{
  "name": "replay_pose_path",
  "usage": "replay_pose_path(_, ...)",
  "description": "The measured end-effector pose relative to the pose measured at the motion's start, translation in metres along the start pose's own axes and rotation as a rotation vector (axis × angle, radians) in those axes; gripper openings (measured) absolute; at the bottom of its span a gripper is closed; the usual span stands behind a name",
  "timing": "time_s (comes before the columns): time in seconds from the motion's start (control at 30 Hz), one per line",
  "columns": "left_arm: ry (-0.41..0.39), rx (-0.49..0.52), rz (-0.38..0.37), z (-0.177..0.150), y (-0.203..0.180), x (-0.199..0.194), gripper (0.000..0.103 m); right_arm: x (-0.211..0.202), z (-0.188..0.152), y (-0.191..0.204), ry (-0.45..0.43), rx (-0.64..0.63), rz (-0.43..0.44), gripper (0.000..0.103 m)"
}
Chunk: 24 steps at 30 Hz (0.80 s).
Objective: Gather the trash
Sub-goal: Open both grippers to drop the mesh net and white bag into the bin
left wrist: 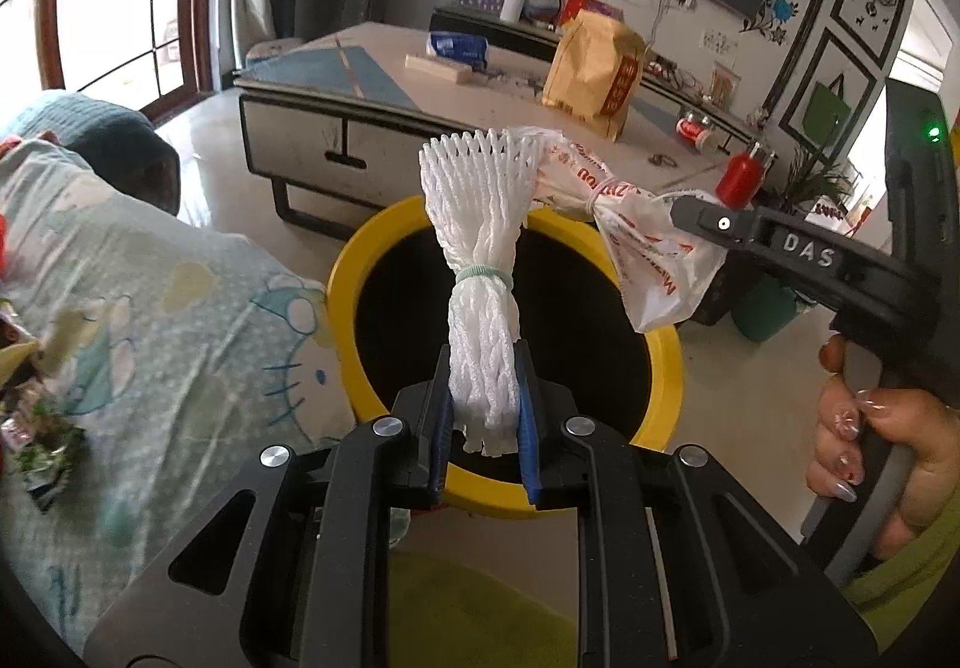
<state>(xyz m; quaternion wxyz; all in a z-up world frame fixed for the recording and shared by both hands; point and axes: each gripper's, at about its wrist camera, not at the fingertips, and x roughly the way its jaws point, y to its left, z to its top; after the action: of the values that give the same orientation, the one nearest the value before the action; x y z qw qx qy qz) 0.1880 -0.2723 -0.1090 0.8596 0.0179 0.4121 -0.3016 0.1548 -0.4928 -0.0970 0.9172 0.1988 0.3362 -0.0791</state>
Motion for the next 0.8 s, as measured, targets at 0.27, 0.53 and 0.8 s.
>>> replay_pose_path(0.27,0.026,-0.003,-0.02,0.002,0.0,0.02,0.035,0.006,0.003,-0.011,0.0,0.038,-0.002,0.033)
replay_pose_path(0.53,-0.031,-0.072,-0.027,0.002,0.015,0.0,0.078,-0.001,0.003,-0.004,-0.037,0.021,-0.005,0.046)
replay_pose_path(0.8,-0.147,-0.137,0.038,0.004,0.036,-0.048,0.092,-0.021,-0.001,0.029,-0.092,-0.077,0.04,0.059)
